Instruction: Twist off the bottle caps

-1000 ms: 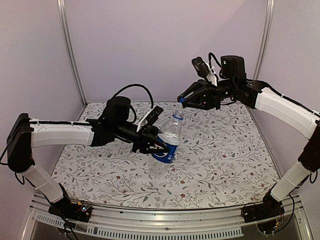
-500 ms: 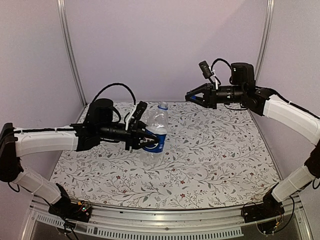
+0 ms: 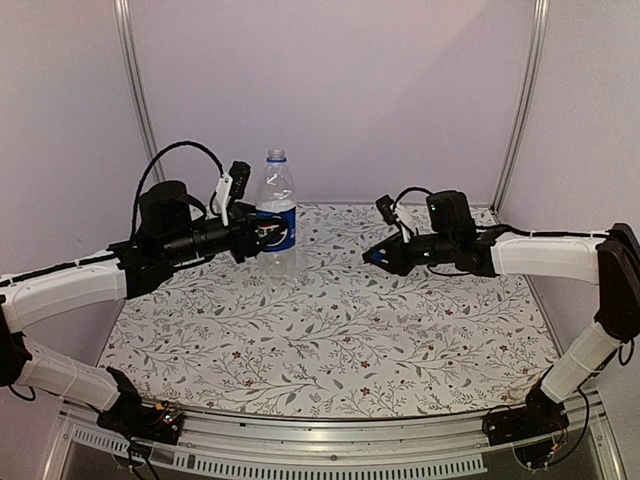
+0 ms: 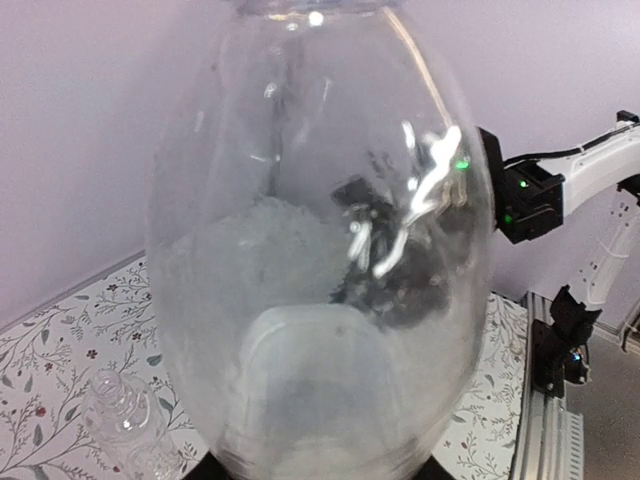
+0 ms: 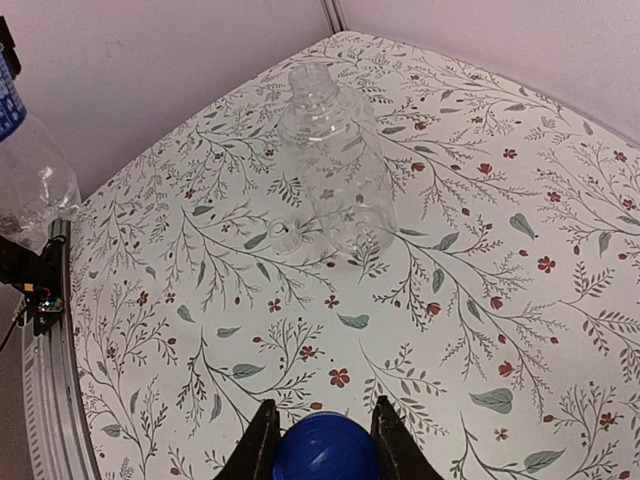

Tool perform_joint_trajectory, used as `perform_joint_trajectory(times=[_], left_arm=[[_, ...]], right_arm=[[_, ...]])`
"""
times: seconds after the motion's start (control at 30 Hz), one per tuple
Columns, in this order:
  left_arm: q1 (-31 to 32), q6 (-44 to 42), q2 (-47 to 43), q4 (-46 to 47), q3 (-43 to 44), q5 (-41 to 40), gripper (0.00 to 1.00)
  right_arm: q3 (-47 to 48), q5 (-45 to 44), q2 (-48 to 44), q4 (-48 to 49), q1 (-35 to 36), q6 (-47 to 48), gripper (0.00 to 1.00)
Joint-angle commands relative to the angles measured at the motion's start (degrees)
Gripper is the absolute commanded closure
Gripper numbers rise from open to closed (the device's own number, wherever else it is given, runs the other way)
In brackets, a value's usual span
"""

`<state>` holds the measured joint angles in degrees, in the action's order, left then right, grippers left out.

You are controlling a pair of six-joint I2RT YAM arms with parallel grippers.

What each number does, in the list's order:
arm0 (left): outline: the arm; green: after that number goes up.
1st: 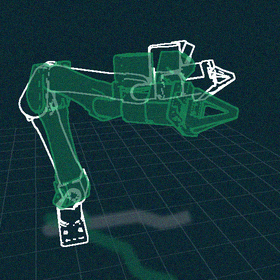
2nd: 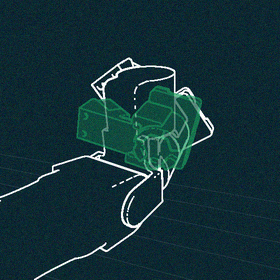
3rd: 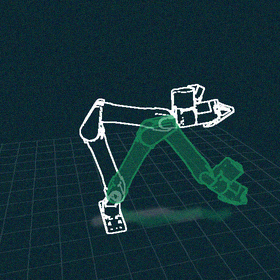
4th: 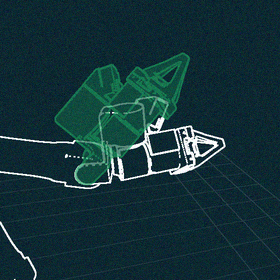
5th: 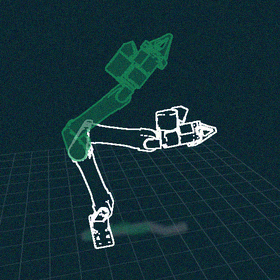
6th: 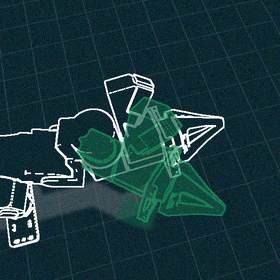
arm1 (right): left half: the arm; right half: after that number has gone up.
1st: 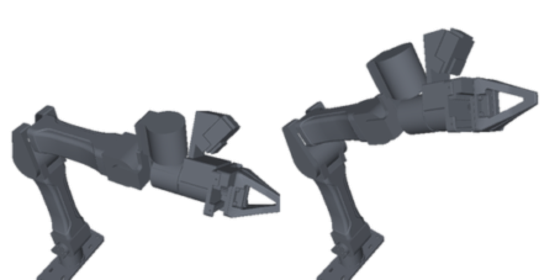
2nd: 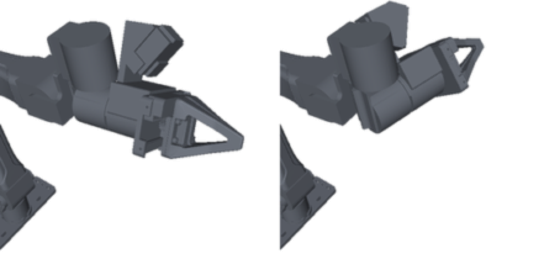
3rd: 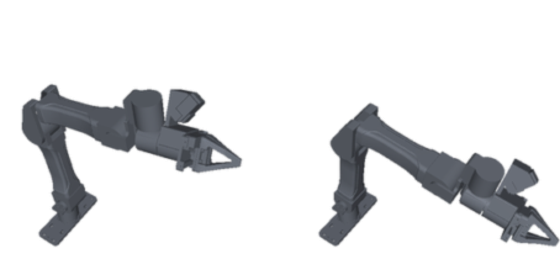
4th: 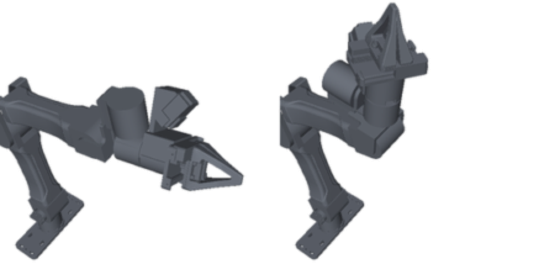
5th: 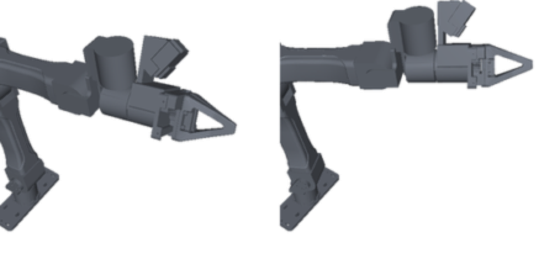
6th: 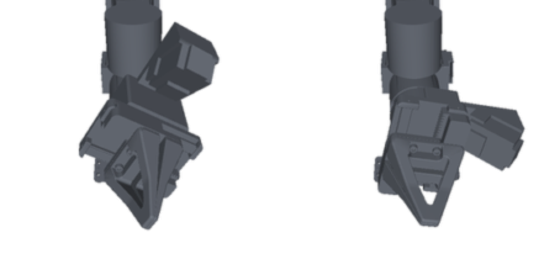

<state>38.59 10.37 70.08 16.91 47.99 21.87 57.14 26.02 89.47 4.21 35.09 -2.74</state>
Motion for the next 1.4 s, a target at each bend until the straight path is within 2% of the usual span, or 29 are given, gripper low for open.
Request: perform_joint_trajectory(times=[0.0,0.2,0.5,0.7,0.87,1.17,1.37], left_arm=[[-0.7,0.9,-0.7,-0.2,0.0,-2.7,0.67],[-0.8,0.8,-1.0,-0.2,0.0,-2.8,0.66],[-0.9,0.4,-1.0,-0.3,-0.4,-2.8,0.65],[-0.8,0.3,-0.6,0.3,-0.5,-2.6,0.65],[-0.8,0.4,-0.3,0.4,-0.5,-2.1,0.65],[-0.9,0.4,-0.6,0.1,-0.8,-2.5,0.65],[-0.9,0.2,-0.8,-0.3,-1.0,-2.7,0.64]], right_arm=[[1.1,-4.4,7.0,4.5,3.1,1.1,0.82],[5.0,-3.5,18.3,4.9,3.7,1.4,0.79],[6.1,-7.9,25.3,6.4,5.2,1.6,0.77],[5.7,-11.0,26.9,6.8,5.5,1.5,0.76],[4.4,-13.3,27.2,7.4,5.9,1.4,0.71],[2.8,-13.4,27.3,7.2,6.0,1.7,0.57],[1.9,-13.9,21.9,5.4,6.0,1.8,0.45]])
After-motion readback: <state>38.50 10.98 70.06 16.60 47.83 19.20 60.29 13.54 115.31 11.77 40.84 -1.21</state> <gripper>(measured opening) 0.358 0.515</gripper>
